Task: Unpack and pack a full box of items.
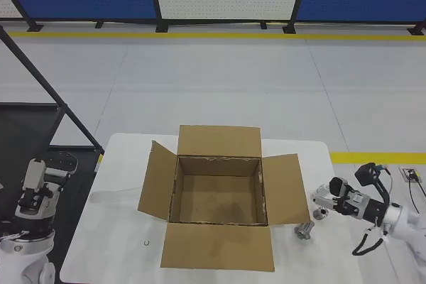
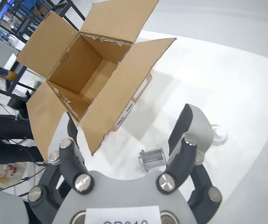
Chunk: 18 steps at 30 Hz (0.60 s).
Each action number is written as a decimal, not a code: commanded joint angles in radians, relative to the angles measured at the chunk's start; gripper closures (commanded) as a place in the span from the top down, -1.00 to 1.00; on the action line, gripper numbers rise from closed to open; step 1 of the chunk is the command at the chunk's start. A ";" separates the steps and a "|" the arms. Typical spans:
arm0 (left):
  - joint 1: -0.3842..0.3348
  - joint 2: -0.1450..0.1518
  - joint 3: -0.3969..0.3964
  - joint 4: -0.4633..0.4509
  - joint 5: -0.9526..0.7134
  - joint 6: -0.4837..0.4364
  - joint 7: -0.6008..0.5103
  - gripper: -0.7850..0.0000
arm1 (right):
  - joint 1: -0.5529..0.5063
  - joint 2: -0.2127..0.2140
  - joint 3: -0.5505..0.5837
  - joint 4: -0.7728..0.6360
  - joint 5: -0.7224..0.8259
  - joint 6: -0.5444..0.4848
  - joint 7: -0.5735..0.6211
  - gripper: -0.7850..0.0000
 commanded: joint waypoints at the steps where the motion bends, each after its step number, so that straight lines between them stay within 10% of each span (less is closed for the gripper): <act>1: -0.004 -0.001 0.008 0.000 0.004 0.001 0.004 1.00 | -0.071 0.005 0.057 -0.020 -0.045 -0.095 -0.042 1.00; 8: -0.009 -0.001 0.028 -0.001 0.014 0.015 0.003 1.00 | -0.201 0.018 0.147 -0.028 -0.173 -0.287 -0.098 1.00; 18: -0.011 -0.001 0.040 -0.005 0.032 0.024 -0.005 1.00 | -0.210 0.018 0.146 -0.019 -0.186 -0.297 -0.114 1.00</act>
